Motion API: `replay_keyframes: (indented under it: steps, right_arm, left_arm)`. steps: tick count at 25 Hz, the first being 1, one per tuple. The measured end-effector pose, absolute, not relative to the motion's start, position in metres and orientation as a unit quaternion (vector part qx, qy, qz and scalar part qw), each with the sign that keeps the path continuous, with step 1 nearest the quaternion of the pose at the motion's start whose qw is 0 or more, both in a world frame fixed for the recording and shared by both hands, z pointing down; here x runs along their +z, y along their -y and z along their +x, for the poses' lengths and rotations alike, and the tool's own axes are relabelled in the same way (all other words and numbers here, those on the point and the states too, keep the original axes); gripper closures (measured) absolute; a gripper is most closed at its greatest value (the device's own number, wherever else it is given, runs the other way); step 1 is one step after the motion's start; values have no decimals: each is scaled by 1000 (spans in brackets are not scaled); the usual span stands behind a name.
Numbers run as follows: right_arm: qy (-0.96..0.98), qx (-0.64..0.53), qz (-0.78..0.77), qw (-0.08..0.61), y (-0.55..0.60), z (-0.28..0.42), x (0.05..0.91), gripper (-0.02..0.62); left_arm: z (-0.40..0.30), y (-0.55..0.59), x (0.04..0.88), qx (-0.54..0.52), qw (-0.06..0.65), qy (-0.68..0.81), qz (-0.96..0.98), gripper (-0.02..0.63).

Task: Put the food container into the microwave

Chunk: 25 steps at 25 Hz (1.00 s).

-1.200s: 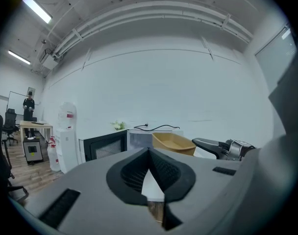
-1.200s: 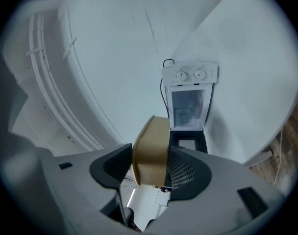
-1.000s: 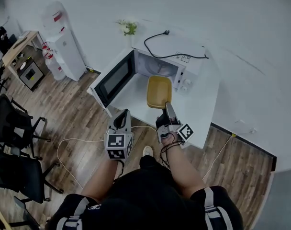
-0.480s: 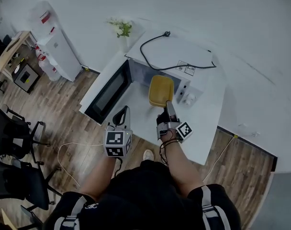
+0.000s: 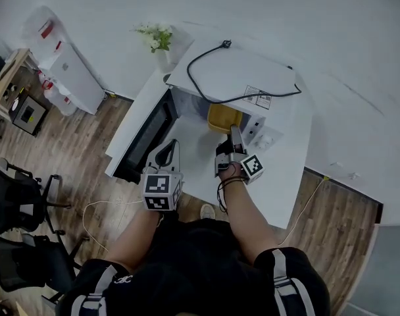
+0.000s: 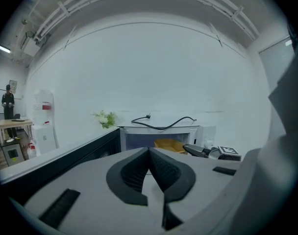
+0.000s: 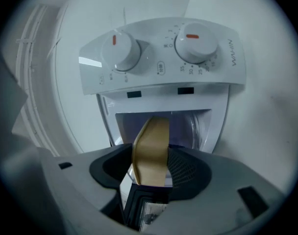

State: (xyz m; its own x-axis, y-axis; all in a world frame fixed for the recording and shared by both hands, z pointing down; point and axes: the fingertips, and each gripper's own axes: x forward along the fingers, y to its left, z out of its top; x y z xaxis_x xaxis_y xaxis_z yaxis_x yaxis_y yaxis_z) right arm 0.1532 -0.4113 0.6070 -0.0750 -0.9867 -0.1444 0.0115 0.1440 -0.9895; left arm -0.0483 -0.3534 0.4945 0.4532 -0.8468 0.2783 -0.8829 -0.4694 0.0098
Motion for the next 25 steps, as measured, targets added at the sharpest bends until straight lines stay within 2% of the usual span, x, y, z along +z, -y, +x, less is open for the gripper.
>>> replay_keyframes:
  steps: [15,25]
  right_arm:
    - [-492,-449,-536,520,487,165,629,357]
    - [-476,-453,-574,489,520,169,645,356]
  left_arm:
    - [-62,417,492,123,68,437,889,594]
    - [-64,442,498,123,77,418,897,594]
